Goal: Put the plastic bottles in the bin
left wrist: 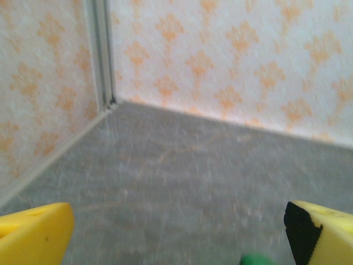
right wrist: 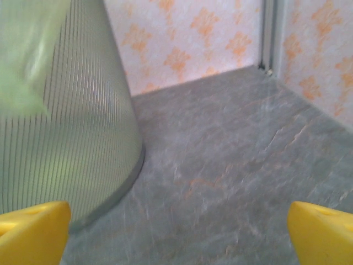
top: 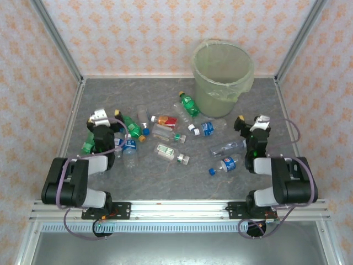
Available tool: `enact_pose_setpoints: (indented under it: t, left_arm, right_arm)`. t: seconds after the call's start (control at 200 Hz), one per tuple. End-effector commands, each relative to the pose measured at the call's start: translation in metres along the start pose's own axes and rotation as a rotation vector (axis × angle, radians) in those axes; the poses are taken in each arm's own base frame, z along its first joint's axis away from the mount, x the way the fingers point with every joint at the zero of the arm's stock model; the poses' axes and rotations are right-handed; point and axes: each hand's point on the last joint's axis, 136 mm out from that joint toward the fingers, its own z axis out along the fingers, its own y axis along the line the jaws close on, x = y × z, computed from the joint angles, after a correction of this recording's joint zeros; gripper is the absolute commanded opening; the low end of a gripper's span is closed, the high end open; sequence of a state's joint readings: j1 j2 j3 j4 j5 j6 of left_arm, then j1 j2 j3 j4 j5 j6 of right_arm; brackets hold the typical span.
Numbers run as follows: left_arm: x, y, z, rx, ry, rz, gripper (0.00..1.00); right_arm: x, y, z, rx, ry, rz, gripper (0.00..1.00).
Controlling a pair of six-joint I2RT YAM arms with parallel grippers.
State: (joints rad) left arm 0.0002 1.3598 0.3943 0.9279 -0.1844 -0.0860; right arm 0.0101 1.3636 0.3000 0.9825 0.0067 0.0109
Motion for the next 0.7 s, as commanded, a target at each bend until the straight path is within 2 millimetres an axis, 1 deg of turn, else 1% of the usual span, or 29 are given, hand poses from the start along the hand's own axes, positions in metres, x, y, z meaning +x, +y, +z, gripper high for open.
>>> enact_pose_setpoints:
  t: [0.0,0.015,0.02,0.05,0.06,0.065,0.08,0.09,0.115,0.135,0.145,0.16,0.165,0.19,0.205,0.23,0.285,0.355,0.45,0.576,0.696]
  left_arm:
    - [-0.026,0.020,0.004,-0.173,0.100,-0.104,1.00]
    - [-0.027,0.021,0.004,-0.190,0.122,-0.124,1.00]
    - [-0.031,0.021,0.004,-0.193,0.118,-0.133,1.00]
    - [-0.033,0.022,0.004,-0.209,0.153,-0.154,1.00]
    - [-0.037,0.021,0.004,-0.208,0.157,-0.160,1.00]
    - [-0.036,0.020,0.004,-0.206,0.165,-0.162,1.00]
    - [-0.042,0.017,0.005,-0.196,0.165,-0.176,1.00]
    - [-0.040,0.016,0.004,-0.192,0.187,-0.172,1.00]
    - [-0.045,0.011,0.005,-0.170,0.202,-0.191,1.00]
    - [-0.045,0.006,0.004,-0.150,0.227,-0.202,1.00]
    - [-0.047,0.004,0.004,-0.140,0.233,-0.208,1.00]
    - [-0.047,0.000,0.003,-0.123,0.248,-0.216,1.00]
    - [-0.047,-0.001,0.003,-0.119,0.254,-0.216,1.00]
    - [-0.048,-0.008,0.001,-0.077,0.276,-0.233,1.00]
    - [-0.048,-0.012,0.000,-0.059,0.285,-0.241,1.00]
    - [-0.048,-0.018,-0.002,-0.022,0.302,-0.257,1.00]
    - [-0.048,-0.027,-0.009,0.029,0.328,-0.294,1.00]
    - [-0.048,-0.034,-0.016,0.070,0.354,-0.323,1.00]
    - [-0.040,-0.041,-0.027,0.121,0.394,-0.356,0.99]
    - [-0.025,-0.054,-0.042,0.188,0.432,-0.395,0.99]
    - [-0.010,-0.069,-0.058,0.223,0.475,-0.368,0.99]
  right_arm:
    - [-0.031,-0.016,-0.001,0.125,-0.029,0.128,1.00]
    - [-0.032,-0.018,-0.001,0.143,-0.023,0.152,1.00]
    - [-0.034,-0.018,-0.001,0.146,-0.024,0.157,1.00]
    - [-0.043,-0.019,-0.002,0.163,-0.028,0.210,1.00]
    - [-0.046,-0.019,-0.002,0.168,-0.029,0.225,1.00]
    - [-0.048,-0.019,-0.002,0.170,-0.030,0.231,1.00]
    - [-0.051,-0.019,-0.002,0.178,-0.026,0.256,1.00]
    - [-0.053,-0.020,-0.003,0.185,-0.026,0.282,1.00]
    - [-0.053,-0.024,-0.002,0.222,-0.007,0.344,1.00]
    - [-0.047,-0.031,-0.004,0.278,0.030,0.389,1.00]
    - [-0.056,-0.032,-0.005,0.290,0.010,0.433,1.00]
    - [-0.061,-0.034,-0.007,0.310,0.013,0.462,1.00]
    - [-0.059,-0.035,-0.008,0.318,0.023,0.468,1.00]
    - [-0.066,-0.034,-0.007,0.321,0.036,0.489,1.00]
    - [-0.064,-0.033,-0.007,0.320,0.061,0.485,1.00]
    - [-0.070,-0.028,-0.005,0.302,0.079,0.480,1.00]
    - [-0.073,-0.020,-0.004,0.279,0.130,0.477,1.00]
    - [-0.071,-0.011,-0.005,0.242,0.185,0.487,1.00]
    - [-0.064,0.006,-0.012,0.156,0.248,0.515,1.00]
    - [-0.054,0.015,-0.027,0.112,0.310,0.545,1.00]
    - [-0.051,0.020,-0.044,0.097,0.338,0.544,1.00]
